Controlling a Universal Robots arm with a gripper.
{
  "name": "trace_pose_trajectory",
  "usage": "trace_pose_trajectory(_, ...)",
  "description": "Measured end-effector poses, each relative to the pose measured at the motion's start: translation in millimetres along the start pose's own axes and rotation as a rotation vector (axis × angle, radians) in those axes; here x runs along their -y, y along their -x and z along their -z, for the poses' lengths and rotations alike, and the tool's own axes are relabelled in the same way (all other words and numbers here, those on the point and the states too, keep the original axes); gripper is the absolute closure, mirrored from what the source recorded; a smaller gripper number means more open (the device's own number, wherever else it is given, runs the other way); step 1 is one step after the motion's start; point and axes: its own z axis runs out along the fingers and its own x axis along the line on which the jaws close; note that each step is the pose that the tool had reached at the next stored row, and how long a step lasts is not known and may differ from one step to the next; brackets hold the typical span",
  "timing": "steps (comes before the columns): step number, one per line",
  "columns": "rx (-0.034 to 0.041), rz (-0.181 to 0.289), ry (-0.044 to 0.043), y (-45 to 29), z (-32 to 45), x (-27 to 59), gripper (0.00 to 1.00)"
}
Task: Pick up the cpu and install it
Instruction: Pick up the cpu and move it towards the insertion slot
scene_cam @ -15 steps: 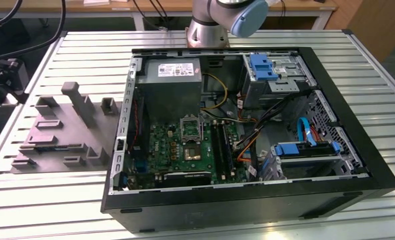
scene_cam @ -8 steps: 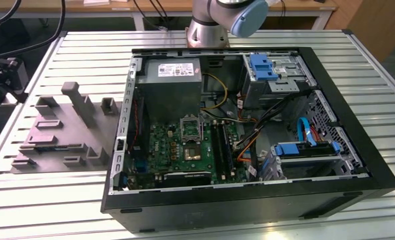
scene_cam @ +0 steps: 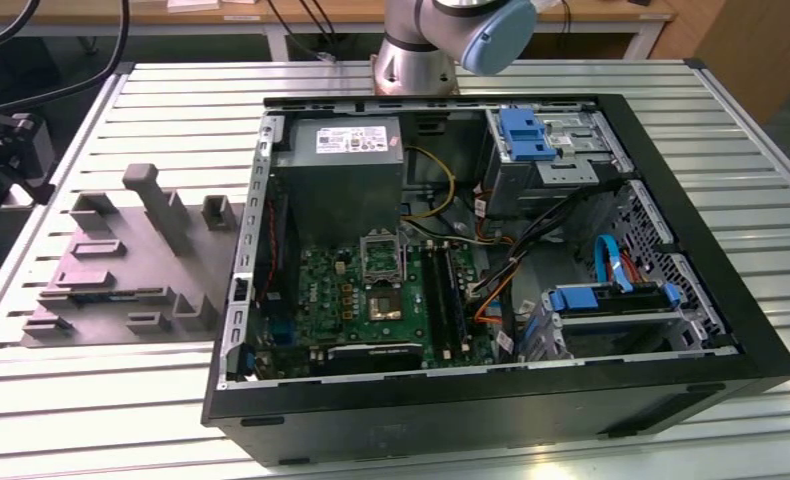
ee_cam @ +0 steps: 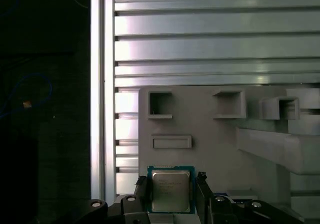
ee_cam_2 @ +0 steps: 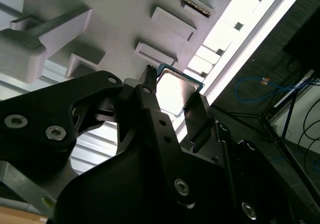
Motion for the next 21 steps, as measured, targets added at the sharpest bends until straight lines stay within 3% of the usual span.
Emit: trace_pose_trajectory(21, -0.0003, 0.0, -0.0002, -0.2, 6.3, -0.4, 0.53)
